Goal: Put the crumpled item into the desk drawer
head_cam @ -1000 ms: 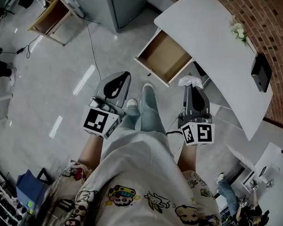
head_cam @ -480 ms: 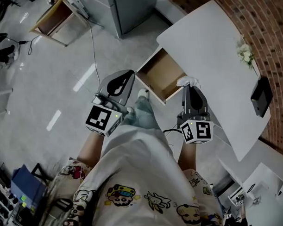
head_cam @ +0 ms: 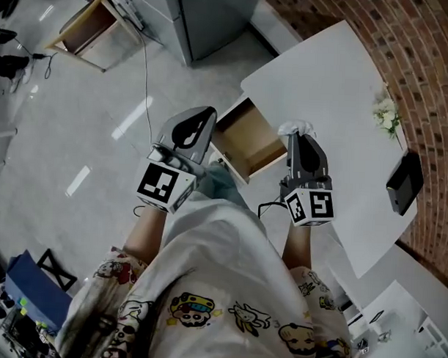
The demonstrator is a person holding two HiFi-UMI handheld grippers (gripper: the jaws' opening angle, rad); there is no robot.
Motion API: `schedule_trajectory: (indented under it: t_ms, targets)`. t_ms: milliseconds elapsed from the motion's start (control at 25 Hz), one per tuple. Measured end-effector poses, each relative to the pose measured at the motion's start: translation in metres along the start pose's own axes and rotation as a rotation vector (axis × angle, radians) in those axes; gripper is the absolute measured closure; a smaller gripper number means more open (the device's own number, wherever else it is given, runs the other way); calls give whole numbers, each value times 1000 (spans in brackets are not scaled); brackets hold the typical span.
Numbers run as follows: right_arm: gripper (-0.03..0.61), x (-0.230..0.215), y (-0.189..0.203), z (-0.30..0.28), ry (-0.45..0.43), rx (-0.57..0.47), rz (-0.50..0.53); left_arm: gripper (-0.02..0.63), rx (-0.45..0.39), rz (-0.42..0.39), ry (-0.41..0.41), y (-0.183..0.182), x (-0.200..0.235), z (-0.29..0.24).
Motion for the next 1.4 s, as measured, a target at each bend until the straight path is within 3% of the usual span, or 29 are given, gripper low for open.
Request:
schedule_trajectory:
  t_ms: [120, 360, 760, 1400]
  targets:
    - [566, 1, 8, -7, -2, 23, -3, 614, -13, 11, 4, 0, 2, -7]
    - [566, 8, 24, -14, 7, 59, -46, 614, 39, 24, 7, 14, 13, -10]
    - [566, 27, 89, -39, -16, 175, -97, 614, 121, 54, 8, 64, 41, -15]
    - [565, 47, 251, -81, -56, 414, -118, 614, 271, 142, 34, 192, 58, -34]
Point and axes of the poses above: the fingertips, and each gripper's own axes: z backward along the fingers, x to its left, y out of its underside, the point moved 4 cm from there along z, backward along the fingers, and after that the axes turned 5 degrees about z, right-handed, at the moved point
